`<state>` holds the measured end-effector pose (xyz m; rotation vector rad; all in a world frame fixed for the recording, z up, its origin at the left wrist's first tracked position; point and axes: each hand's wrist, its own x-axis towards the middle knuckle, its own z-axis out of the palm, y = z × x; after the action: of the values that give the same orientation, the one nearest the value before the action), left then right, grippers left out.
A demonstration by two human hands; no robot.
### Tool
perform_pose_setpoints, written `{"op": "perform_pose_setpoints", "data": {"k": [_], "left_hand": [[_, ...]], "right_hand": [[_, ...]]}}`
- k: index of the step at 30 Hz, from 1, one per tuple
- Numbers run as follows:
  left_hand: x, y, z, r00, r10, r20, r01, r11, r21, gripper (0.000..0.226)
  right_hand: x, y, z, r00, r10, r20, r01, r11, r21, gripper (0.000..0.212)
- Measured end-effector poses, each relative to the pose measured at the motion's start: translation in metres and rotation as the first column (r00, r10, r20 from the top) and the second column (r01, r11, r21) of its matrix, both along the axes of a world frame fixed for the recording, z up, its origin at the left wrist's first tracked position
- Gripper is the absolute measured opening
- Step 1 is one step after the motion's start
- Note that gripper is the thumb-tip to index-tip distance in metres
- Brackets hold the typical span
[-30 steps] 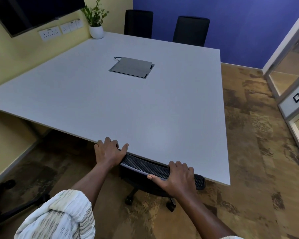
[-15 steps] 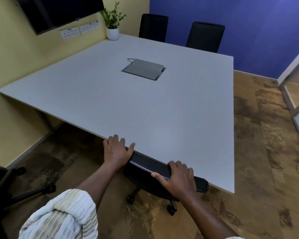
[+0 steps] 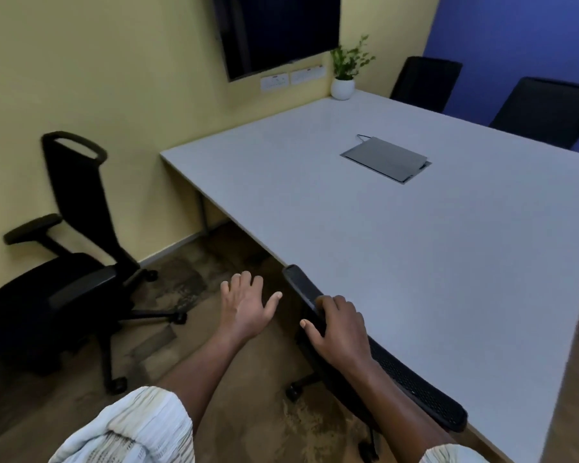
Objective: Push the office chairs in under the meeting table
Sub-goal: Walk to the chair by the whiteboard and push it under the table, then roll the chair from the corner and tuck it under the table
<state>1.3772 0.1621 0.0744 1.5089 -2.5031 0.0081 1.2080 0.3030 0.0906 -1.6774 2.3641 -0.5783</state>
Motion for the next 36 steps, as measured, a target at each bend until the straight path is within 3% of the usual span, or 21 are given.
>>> {"op": "perform_pose_setpoints", "data": {"k": [10,16,22,36], "left_hand": [[0.126,0.023,0.008,0.923,0.384,0.023,-0.385,0.923,0.021,0.057],[0.195,0.028,0.012,0.858,0.512,0.035,-0.513,0.858,0.033,0.056],[0.253,0.013,0.010,0.814,0.580,0.037,-0.581,0.811,0.063,0.057],[0.372,-0.050,-0.001,0.807,0.590,0.039,-0.591,0.805,0.053,0.057]], "right_hand": [[0.092,-0.059,0.010,0.944,0.323,-0.061,-0.324,0.946,-0.007,0.059],[0.159,-0.087,0.010,0.893,0.445,-0.065,-0.447,0.895,-0.005,0.060],[0.220,-0.123,0.010,0.849,0.524,-0.065,-0.527,0.849,-0.031,0.059],[0.335,-0.195,0.009,0.831,0.554,-0.045,-0.556,0.830,-0.050,0.053]]}}
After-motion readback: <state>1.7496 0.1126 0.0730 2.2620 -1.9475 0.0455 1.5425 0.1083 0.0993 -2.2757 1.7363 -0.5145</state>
